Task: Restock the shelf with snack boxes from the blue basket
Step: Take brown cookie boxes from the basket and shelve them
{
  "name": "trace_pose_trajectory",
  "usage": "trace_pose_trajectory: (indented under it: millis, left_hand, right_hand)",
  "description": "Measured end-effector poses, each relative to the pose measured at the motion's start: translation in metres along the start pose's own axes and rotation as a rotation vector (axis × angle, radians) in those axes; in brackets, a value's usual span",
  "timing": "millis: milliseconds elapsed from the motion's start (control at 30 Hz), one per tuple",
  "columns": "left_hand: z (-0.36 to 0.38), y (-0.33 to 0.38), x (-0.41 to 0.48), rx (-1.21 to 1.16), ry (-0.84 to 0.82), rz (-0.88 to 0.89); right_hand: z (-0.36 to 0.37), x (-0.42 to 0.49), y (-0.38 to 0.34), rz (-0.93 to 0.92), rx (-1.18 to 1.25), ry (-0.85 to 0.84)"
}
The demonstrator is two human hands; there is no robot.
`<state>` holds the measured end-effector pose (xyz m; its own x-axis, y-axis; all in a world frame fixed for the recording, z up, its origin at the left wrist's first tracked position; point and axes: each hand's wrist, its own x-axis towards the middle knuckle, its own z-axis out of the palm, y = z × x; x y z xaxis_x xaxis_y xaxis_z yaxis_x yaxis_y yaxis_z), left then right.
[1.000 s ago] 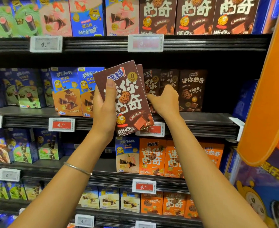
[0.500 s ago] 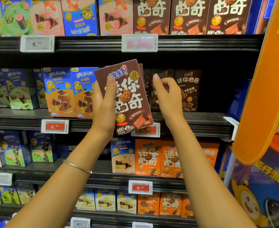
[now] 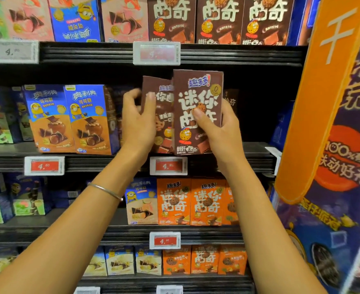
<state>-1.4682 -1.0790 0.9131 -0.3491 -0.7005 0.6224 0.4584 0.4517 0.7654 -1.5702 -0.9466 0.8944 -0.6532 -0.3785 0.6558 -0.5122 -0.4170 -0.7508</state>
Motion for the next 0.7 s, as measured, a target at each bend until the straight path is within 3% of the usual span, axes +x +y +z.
trace_pose_trajectory:
  millis: [167, 367, 700]
  left_hand:
    - [-0.004, -0.004, 0.009, 0.008, 0.108, -0.025]
    - [-0.005, -0.004, 0.011, 0.014, 0.141, -0.006]
    - [-0.006, -0.003, 0.006, -0.012, 0.130, -0.029]
  right_hand:
    - [-0.029, 0.014, 0.018, 0.053, -0.241, 0.171]
    - [-0.021, 0.035, 0.030, 0.162, -0.412, 0.220]
    - [0.012, 0.050, 0.037, 0.184, -0.758, 0.216]
